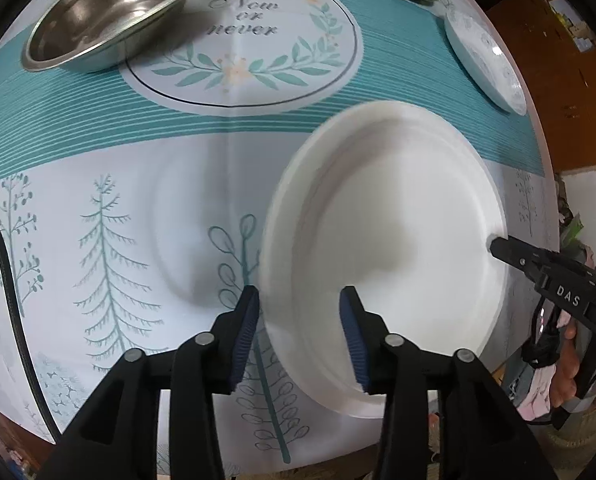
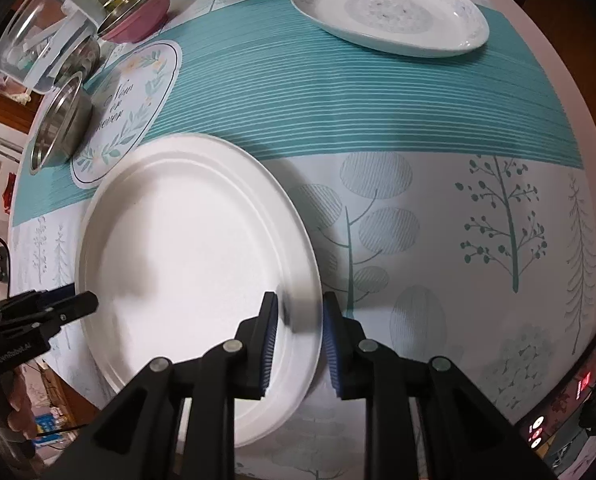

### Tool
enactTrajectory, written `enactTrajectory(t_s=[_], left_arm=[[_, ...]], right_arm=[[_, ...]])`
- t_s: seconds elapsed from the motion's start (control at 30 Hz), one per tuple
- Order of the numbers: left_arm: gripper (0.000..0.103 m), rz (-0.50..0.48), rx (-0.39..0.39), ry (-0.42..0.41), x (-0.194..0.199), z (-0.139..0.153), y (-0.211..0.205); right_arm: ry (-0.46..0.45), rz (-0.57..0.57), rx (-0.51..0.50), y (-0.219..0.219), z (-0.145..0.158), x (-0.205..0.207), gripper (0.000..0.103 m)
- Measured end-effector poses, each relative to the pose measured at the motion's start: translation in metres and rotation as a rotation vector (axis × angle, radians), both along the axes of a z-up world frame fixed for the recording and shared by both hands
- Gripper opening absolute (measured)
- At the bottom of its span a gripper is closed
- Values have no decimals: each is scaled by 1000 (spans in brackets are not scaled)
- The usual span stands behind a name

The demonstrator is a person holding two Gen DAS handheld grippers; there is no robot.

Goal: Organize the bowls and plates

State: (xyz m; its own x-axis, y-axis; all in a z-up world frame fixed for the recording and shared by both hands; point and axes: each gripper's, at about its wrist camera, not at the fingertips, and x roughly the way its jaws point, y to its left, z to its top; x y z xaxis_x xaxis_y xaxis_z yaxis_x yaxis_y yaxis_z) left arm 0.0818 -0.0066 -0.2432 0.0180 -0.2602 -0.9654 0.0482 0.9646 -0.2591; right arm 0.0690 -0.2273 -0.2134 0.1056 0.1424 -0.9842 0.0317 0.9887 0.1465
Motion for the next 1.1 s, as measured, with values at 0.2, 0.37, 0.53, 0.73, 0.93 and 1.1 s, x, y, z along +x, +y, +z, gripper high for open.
enactTrajectory(t_s=[0.2, 0.37, 0.53, 0.73, 0.93, 1.1], left_arm=[[52, 20, 32, -34, -5, 2, 3], [52, 36, 91, -175, -11, 24, 2], [52, 15, 135, -319, -19, 58, -8], [52, -2, 133, -373, -20, 101, -16], [66, 19, 96, -471, -28, 163, -7], [81, 7, 99, -594, -25, 224, -14]], right_arm=[[-59, 19, -28, 2, 7, -4, 38], [-108, -1, -52, -3, 19, -10, 39], [-160, 13, -37, -3, 39, -18, 39], [-241, 58, -19, 6, 78, -27, 39], [-339, 112, -14, 12, 125, -31, 39], [-409, 121, 5, 4, 165, -30, 39]])
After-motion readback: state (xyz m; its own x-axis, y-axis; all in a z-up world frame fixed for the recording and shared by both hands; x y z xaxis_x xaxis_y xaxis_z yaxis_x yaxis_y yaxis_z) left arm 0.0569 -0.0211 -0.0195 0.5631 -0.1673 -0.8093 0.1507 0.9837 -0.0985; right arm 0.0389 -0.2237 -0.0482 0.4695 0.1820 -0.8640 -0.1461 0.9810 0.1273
